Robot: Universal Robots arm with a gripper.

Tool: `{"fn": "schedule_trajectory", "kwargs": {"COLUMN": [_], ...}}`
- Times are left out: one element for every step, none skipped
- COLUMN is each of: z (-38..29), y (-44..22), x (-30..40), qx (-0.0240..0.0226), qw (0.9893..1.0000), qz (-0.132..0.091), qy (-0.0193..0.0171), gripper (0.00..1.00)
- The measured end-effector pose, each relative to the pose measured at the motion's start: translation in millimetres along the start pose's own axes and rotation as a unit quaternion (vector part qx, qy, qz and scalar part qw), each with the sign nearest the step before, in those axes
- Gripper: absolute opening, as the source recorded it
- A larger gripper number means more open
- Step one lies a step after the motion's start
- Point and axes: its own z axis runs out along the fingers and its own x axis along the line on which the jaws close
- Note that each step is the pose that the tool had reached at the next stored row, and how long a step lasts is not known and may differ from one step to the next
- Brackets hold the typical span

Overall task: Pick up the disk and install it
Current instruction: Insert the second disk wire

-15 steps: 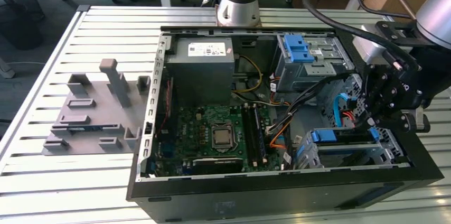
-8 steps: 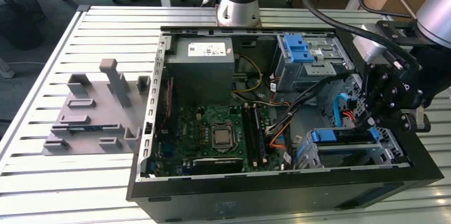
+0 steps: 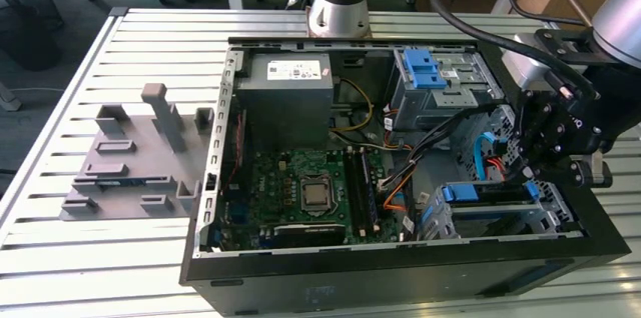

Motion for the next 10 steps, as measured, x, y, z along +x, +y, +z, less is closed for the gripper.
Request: {"fn": "schedule_trajectory", "kwargs": {"z": [0.0, 0.0, -0.1, -0.1, 0.0, 0.1, 0.1, 0.1, 0.1, -0.1], "y": [0.0, 0.1, 1.1, 1.5, 1.9, 2.4, 2.5, 2.6, 2.7, 2.8], "x": [0.0, 0.0, 0.0, 0.1, 0.2, 0.2, 0.2, 0.2, 0.2, 0.2], "qx": [0.0001, 0.0003, 0.0015, 0.0024, 0.0029, 0.0036, 0.0038, 0.0039, 0.0041, 0.0040], "qw": [1.0000, 1.0000, 1.0000, 1.0000, 1.0000, 1.0000, 1.0000, 1.0000, 1.0000, 1.0000], "qz": [0.000, 0.000, 0.000, 0.000, 0.000, 0.000, 0.000, 0.000, 0.000, 0.000], "qy": [0.0000, 0.0000, 0.0000, -0.0001, -0.0001, -0.0003, -0.0003, -0.0003, -0.0003, -0.0002], "gripper": [0.11, 0.11, 0.11, 0.11, 0.11, 0.11, 0.11, 0.11, 0.11, 0.11]}}
